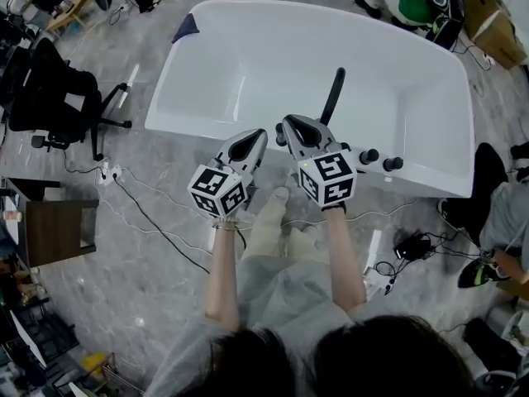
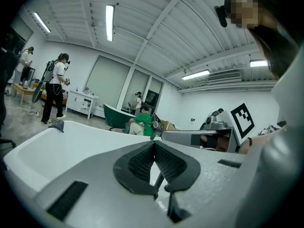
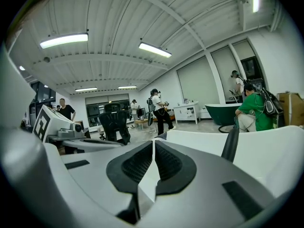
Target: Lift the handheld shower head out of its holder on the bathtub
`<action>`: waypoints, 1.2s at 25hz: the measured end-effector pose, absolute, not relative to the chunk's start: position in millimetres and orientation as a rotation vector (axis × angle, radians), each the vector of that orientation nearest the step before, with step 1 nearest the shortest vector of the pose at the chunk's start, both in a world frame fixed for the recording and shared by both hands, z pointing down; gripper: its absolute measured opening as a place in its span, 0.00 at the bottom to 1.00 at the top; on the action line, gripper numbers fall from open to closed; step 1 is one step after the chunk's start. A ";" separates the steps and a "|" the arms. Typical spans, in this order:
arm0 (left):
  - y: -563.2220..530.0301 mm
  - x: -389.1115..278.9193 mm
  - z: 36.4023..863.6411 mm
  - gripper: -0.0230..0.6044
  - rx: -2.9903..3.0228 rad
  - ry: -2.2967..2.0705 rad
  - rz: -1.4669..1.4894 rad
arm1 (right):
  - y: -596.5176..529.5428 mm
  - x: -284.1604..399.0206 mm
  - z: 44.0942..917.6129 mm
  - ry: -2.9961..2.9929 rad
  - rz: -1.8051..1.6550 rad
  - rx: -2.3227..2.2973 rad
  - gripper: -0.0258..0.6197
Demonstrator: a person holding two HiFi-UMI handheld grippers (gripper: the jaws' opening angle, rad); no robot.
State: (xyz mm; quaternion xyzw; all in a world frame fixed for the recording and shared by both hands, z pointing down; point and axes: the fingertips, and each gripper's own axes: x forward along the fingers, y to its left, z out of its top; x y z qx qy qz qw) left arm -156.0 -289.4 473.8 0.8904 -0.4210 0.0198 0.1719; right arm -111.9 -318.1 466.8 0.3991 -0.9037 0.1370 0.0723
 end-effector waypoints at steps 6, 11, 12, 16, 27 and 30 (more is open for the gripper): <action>-292.3 -155.6 503.7 0.05 2.510 -1.194 0.077 | -319.5 -111.2 501.6 -2.688 0.439 1.231 0.06; -297.3 -167.8 531.0 0.05 2.475 -1.212 0.082 | -324.9 -120.8 533.0 -2.649 0.432 1.218 0.11; -297.8 -169.5 536.6 0.05 2.466 -1.218 0.079 | -325.7 -120.7 539.9 -2.644 0.439 1.219 0.14; -298.6 -173.5 553.8 0.05 2.449 -1.223 0.081 | -329.8 -120.3 564.4 -2.620 0.469 1.228 0.17; -305.5 -173.7 586.5 0.05 2.437 -1.229 0.103 | -333.1 -129.0 614.8 -2.590 0.518 1.159 0.29; -306.3 -173.2 598.0 0.05 2.427 -1.230 0.108 | -333.6 -131.1 633.1 -2.573 0.526 1.141 0.31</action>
